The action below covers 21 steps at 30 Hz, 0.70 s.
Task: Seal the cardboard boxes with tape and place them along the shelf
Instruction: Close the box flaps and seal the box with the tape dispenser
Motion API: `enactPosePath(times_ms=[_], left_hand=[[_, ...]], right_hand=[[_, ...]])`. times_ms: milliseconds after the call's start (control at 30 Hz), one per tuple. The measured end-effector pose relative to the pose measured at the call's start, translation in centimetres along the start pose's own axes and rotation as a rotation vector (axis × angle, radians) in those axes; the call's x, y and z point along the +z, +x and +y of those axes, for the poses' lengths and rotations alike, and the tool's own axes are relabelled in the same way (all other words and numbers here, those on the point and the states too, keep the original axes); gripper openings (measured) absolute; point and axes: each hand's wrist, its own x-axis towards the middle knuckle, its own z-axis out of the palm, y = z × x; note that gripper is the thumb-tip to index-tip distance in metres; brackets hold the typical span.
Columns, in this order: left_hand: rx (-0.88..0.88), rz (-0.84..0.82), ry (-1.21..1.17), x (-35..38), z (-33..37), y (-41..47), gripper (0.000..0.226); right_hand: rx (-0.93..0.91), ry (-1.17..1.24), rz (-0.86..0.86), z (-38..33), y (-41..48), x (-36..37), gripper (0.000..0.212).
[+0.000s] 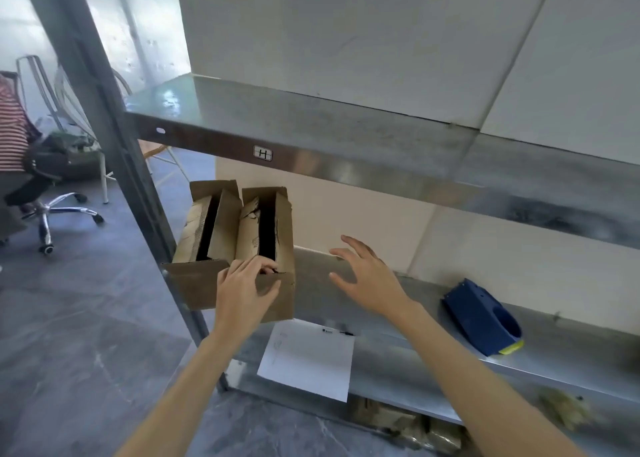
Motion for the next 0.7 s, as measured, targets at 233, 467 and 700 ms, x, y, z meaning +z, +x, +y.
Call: enactPosePath(times_ms=[233, 467, 700], left_hand=[[0.118, 0.025, -0.028, 0.4, -0.1, -0.1, 0.029], [0.274, -0.103, -0.126, 1.2, 0.6, -0.3, 0.027], [0.301, -0.416, -0.263, 2.0, 2.3, 1.8, 0.022]], right_hand=[[0.013, 0.004, 0.001, 1.0, -0.4, 1.0, 0.044], [0.086, -0.006, -0.002, 3.6, 0.2, 0.0, 0.042], [0.043, 0.045, 0.025, 5.9, -0.6, -1.9, 0.054]])
